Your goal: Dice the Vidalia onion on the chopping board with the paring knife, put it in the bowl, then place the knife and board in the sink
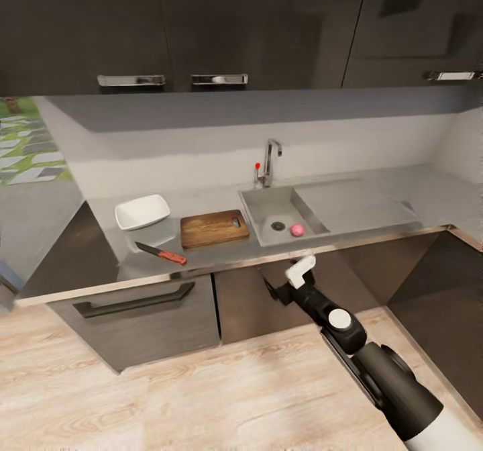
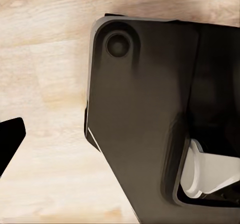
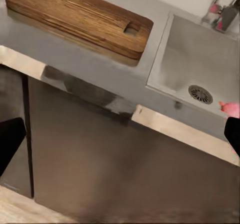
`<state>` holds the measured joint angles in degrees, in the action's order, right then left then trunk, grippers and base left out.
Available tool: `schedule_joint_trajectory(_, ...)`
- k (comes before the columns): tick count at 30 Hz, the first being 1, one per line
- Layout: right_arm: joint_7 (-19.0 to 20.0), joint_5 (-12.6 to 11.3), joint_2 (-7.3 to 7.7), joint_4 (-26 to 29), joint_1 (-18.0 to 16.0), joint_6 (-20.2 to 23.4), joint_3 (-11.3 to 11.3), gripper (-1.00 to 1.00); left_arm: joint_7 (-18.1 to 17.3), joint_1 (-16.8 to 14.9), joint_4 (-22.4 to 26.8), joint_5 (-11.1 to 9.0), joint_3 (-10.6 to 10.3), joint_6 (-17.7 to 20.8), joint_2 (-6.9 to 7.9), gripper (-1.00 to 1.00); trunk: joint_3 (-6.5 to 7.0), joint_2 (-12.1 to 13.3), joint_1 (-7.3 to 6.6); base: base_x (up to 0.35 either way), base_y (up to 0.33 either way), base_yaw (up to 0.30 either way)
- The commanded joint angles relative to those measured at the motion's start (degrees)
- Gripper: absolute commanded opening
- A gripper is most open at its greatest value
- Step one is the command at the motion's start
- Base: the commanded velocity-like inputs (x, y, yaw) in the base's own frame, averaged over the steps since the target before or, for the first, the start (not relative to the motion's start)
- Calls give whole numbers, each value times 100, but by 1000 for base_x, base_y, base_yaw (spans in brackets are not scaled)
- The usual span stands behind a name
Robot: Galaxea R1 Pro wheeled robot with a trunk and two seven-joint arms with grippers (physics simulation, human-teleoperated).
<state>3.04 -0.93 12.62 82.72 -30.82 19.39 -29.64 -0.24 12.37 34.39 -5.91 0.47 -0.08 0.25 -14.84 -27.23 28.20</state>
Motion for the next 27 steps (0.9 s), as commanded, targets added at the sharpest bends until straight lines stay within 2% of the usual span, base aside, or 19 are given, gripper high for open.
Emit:
schedule_joint_trajectory(1, -65, -152, 93, 21, 88, 15, -6, 100, -2, 2, 11, -60, -3, -1, 1, 100, -9, -10, 0, -289, 0, 0)
schedule_joint_trajectory(2, -256, -380, 256, 33, 235, -100, -6, 100, -2, 2, 12, -61, -3, -1, 1, 100, -9, -10, 0, -287, 0, 0)
schedule_joint_trajectory(3, -355, -479, 328, 33, 310, -201, -6, 100, -2, 2, 12, -62, -1, -1, 1, 100, -9, -10, 0, -276, 0, 0)
schedule_joint_trajectory(6, -580, -715, 453, 34, 535, -454, -6, 100, -2, 2, 14, -61, 3, -1, 1, 100, -9, -10, 0, -236, 0, 0)
schedule_joint_trajectory(11, -873, -909, 539, -15, 913, -648, -6, 100, -2, 2, 15, -64, 5, -1, 1, 100, -9, -10, 0, -115, 0, 0)
schedule_joint_trajectory(12, -901, -918, 546, -23, 955, -687, -6, 100, -2, 2, 15, -65, 5, -1, 1, 100, -9, -10, 0, -36, 0, 0)
schedule_joint_trajectory(14, -1066, -947, 628, -74, 1258, -1024, -6, 100, -2, 2, 15, -65, 6, -1, 1, 100, -9, -10, 0, -10, 0, 0)
schedule_joint_trajectory(17, -1138, -953, 661, -179, 1426, -1123, -6, 100, -2, 2, 21, -67, 6, -1, 1, 100, -9, -10, 0, -4, 0, 0)
schedule_joint_trajectory(19, -1182, -960, 670, -460, 1511, -1210, -6, 100, -2, 2, 29, -65, 6, -1, 1, 100, -9, -10, 0, -2, 0, 0)
schedule_joint_trajectory(20, -1196, -1004, 653, -963, 1550, -1348, -6, 100, -1, 2, 51, -62, 6, -1, 1, 100, -9, -10, 0, 0, 0, 0)
schedule_joint_trajectory(21, -1197, -1032, 648, -1102, 1556, -1391, -6, 100, 2, 2, 58, -62, 6, -1, 1, 100, -9, -10, 0, 0, 0, 0)
schedule_joint_trajectory(23, -1199, -1208, 620, -1636, 1570, -1581, -6, 100, 16, 2, 114, -60, 6, 1, 2, 100, -9, -10, 0, 0, 0, 0)
schedule_joint_trajectory(27, -1200, -1506, 594, -2214, 1576, -1851, -6, 100, 38, -4, 237, -60, 6, 21, 1, 100, -9, -10, 0, 0, 0, 0)
